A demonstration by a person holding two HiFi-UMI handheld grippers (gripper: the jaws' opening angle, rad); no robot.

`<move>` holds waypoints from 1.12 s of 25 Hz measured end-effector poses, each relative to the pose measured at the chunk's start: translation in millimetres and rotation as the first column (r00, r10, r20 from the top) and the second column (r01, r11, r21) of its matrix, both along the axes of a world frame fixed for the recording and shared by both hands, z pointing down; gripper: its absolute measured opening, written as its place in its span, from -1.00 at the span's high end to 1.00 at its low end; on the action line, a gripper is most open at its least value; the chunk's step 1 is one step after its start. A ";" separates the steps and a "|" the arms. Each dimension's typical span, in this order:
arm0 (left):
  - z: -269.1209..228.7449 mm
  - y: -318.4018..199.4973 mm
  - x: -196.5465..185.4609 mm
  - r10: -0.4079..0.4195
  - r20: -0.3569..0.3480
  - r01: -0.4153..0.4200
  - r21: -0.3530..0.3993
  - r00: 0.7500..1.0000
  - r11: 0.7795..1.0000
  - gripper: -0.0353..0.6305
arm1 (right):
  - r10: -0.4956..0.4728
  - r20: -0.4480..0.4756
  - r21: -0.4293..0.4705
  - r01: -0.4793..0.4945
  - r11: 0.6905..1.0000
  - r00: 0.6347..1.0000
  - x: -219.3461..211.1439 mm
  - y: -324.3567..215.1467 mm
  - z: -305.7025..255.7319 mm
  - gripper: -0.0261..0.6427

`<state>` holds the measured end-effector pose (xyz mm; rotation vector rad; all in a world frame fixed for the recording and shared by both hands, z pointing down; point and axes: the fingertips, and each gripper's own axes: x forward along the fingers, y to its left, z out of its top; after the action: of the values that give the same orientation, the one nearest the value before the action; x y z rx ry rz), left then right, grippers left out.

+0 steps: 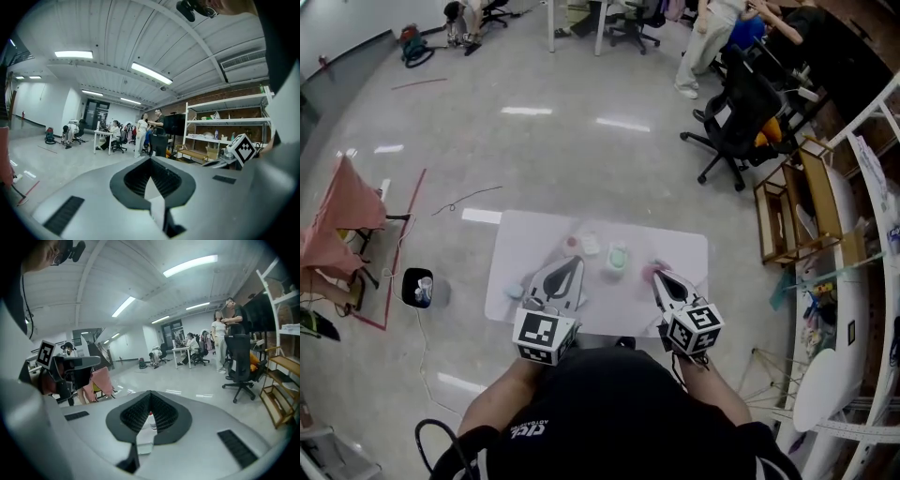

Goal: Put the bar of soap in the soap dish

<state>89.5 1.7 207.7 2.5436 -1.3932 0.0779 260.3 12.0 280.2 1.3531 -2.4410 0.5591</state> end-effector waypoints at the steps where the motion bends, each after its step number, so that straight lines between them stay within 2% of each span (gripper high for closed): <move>1: -3.0 -0.8 3.9 -0.003 -0.001 0.003 0.000 1.000 1.000 0.87 | 0.004 0.016 0.010 -0.004 1.000 1.000 4.3 1.3 -5.6 0.88; 6: -15.4 -4.0 20.9 -0.025 -0.006 0.025 -0.006 1.000 1.000 0.87 | -0.006 0.076 0.053 0.002 0.999 0.997 19.6 8.3 -29.2 0.88; 10: -32.2 -16.2 34.6 -0.053 -0.016 0.053 0.020 0.998 0.998 0.87 | -0.006 0.102 0.082 -0.002 0.997 0.995 33.2 6.4 -42.1 0.88; 14: -47.9 -29.5 42.6 -0.079 0.011 0.078 0.056 0.997 0.995 0.87 | -0.017 0.130 0.134 0.000 0.991 0.991 45.2 -3.4 -60.7 0.88; 17: -50.4 -34.1 49.9 -0.089 0.019 0.088 0.052 0.996 0.995 0.87 | -0.028 0.130 0.180 0.005 0.984 0.991 54.7 -7.9 -77.4 0.88; 28: -43.2 -20.0 36.9 -0.109 0.063 0.108 0.021 0.992 0.994 0.87 | -0.016 0.171 0.171 -0.014 0.985 0.985 63.1 -4.7 -73.9 0.88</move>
<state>126.4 -18.3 164.5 2.4942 -1.5602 0.1293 323.4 7.3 206.3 1.4230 -2.6826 0.4936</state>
